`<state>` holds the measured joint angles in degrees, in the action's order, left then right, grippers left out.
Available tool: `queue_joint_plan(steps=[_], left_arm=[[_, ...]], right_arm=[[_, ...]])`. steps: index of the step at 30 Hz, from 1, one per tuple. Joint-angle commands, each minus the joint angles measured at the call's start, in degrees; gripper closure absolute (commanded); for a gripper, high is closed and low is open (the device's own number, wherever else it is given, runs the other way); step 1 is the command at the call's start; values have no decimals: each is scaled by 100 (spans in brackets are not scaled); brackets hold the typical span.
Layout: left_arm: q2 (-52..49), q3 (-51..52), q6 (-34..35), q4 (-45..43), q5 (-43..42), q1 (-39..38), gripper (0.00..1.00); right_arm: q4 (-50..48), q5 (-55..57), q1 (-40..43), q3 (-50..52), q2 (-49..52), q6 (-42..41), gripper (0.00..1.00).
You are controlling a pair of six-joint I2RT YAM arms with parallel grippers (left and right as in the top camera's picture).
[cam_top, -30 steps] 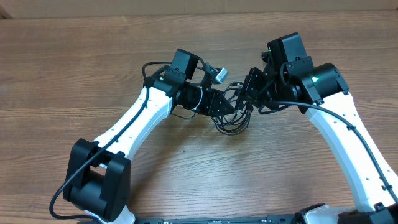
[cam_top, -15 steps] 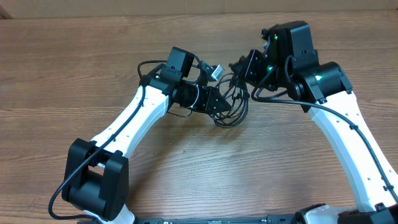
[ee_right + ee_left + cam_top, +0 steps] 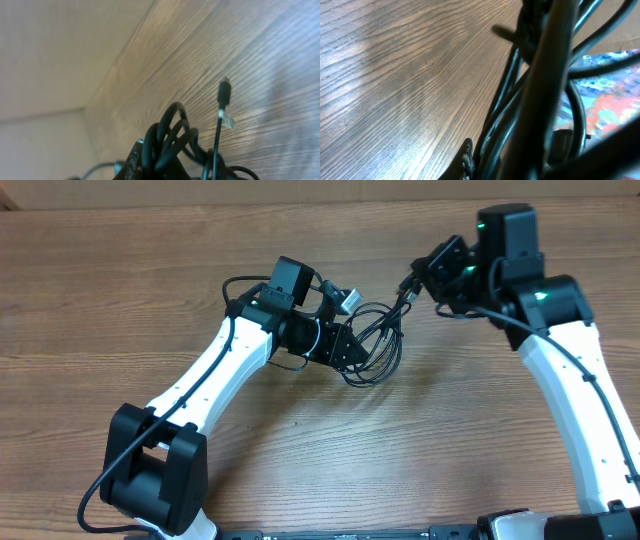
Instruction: Untangle cables
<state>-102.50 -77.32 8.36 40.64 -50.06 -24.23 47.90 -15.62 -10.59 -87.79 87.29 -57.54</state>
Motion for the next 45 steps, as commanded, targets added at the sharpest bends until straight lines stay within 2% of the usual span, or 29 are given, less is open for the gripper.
queue_joint_plan(steps=[1,4,7,9,14,20,23,26,28,33,35,45], left_arm=[[-35,76,-243,284,667,26,96],[-35,72,-293,262,697,26,96],[15,61,-470,278,610,26,96],[87,48,-632,280,367,26,96],[269,-57,-778,284,-415,192,96],[271,-144,-1338,192,-3206,1019,96],[271,-144,-1373,79,-4006,1377,96],[273,-144,-1123,-2,-4059,1611,96],[273,-144,-997,-15,-4059,1644,96],[273,-144,-828,-22,-4057,1635,96],[273,-144,-809,-20,-4057,1635,96],[273,-144,-595,-20,-4052,1596,96]], right_arm=[[-101,-157,723,-334,-199,-210,96],[-15,-581,837,-334,-199,487,84],[549,-560,710,-334,-199,1154,61],[883,-391,629,-332,-199,1449,55],[1749,-345,612,-332,-199,2210,53],[2271,-793,568,-330,-186,3311,50],[2310,-1220,494,-328,-111,3766,48],[2124,-2105,328,-328,70,4533,48],[1982,-2243,186,-328,249,4743,48],[1554,-2181,-232,-328,640,4800,56],[1419,-1799,-393,-328,776,4793,59],[774,-1659,-555,-328,977,4754,63]])
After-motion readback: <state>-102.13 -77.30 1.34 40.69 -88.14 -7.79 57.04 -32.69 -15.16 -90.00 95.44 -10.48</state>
